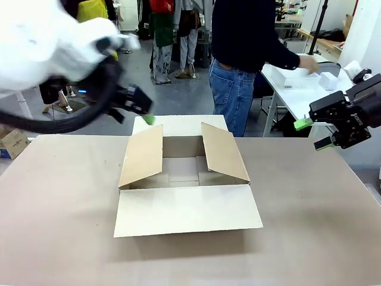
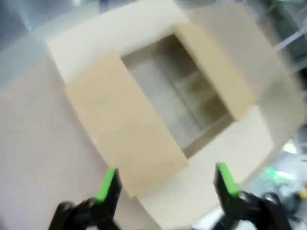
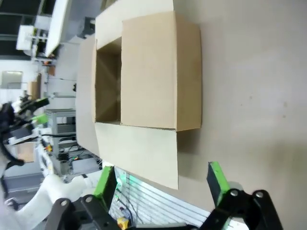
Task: Pack the gift set into the box.
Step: Place both hands on the side flaps of the Package Box and spread them outward.
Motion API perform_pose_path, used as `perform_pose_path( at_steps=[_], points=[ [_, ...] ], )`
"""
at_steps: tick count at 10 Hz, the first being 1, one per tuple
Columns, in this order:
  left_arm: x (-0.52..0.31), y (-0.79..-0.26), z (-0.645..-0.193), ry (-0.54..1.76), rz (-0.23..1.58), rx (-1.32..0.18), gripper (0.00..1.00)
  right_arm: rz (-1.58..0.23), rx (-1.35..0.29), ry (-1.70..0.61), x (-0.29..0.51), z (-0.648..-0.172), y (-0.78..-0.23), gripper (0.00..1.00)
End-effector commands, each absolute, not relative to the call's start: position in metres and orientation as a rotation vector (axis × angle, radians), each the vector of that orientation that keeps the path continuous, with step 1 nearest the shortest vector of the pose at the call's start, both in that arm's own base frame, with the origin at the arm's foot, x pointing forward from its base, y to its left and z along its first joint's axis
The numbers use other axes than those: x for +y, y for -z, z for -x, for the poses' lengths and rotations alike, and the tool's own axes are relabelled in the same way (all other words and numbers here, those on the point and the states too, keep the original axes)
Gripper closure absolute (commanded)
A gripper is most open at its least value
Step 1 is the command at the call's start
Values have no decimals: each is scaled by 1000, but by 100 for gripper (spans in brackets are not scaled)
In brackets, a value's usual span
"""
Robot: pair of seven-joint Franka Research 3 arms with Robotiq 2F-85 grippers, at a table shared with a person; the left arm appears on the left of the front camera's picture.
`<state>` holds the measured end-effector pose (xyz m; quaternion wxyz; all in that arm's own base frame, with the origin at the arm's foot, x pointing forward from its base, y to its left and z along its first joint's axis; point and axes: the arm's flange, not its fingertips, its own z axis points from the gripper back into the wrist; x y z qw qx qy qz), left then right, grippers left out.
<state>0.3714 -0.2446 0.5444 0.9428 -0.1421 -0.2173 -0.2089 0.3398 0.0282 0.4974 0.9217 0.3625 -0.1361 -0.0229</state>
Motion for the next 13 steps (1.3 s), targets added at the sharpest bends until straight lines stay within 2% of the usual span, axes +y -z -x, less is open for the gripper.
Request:
perform_pose_path(
  at_steps=[1, 2, 3, 5, 6, 7, 9, 11, 13],
  points=[
    [-259, -538, -423, 332, 122, -213, 0, -738, -267, 57, 30, -337, -497, 0],
    [-265, -531, -434, 336, 215, -218, 0, -738, -267, 57, 30, -337, -497, 0],
    [-263, -531, -392, 390, 183, -372, 0, -738, -267, 57, 30, -337, -497, 0],
    [-263, -531, -392, 390, 183, -372, 0, -738, -267, 57, 30, -337, -497, 0],
    [-271, -520, -417, 376, 164, -308, 0, -738, -267, 57, 30, -337, -497, 0],
    [-291, -509, -415, 230, 85, -232, 0, -738, -267, 57, 30, -337, -497, 0],
    [-331, -494, -424, 57, -16, -195, 0, -738, -267, 57, 30, -337, -497, 0],
    [-360, -483, -437, -25, -45, -202, 0, -738, -267, 57, 30, -337, -497, 0],
    [-369, -462, -458, -173, -171, -218, 0, -738, -267, 57, 30, -337, -497, 0]
  ],
)
